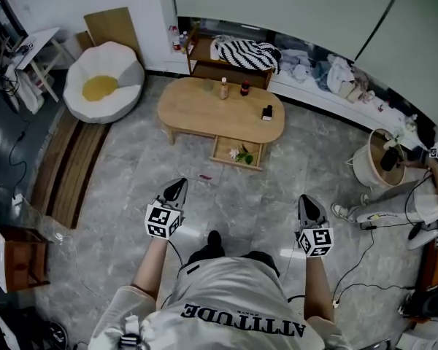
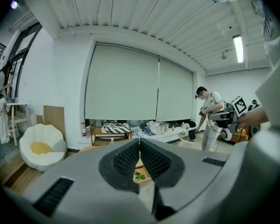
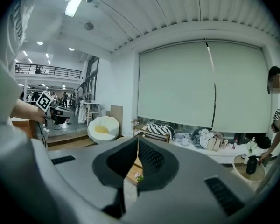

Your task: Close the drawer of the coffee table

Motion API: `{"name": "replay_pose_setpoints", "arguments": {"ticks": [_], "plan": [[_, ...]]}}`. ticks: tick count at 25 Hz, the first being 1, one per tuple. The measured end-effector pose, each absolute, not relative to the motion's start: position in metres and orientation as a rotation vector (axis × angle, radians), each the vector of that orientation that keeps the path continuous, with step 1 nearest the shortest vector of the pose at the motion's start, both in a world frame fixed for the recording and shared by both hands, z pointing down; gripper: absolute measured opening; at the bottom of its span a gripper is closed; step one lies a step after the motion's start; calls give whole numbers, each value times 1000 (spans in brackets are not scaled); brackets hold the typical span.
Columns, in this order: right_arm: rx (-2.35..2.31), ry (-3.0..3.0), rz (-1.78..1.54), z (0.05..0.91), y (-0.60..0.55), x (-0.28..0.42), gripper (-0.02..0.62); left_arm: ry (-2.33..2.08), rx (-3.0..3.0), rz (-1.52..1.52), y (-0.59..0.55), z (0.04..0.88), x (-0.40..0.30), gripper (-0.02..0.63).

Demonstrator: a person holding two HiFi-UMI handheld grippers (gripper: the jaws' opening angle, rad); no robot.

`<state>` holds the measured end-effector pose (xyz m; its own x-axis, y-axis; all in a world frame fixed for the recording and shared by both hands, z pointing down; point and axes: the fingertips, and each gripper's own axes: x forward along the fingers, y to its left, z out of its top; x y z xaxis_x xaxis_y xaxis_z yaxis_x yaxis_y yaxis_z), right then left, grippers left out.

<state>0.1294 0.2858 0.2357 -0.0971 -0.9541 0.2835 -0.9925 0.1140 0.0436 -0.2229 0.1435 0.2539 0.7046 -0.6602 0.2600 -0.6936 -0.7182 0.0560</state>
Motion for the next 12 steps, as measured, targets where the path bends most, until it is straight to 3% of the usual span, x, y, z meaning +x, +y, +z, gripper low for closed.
{"name": "replay_pose_setpoints", "arguments": {"ticks": [12], "plan": [[1960,-2094,262,246,242,110,20,-1029,2777,350,83,262,-231,21]]}}
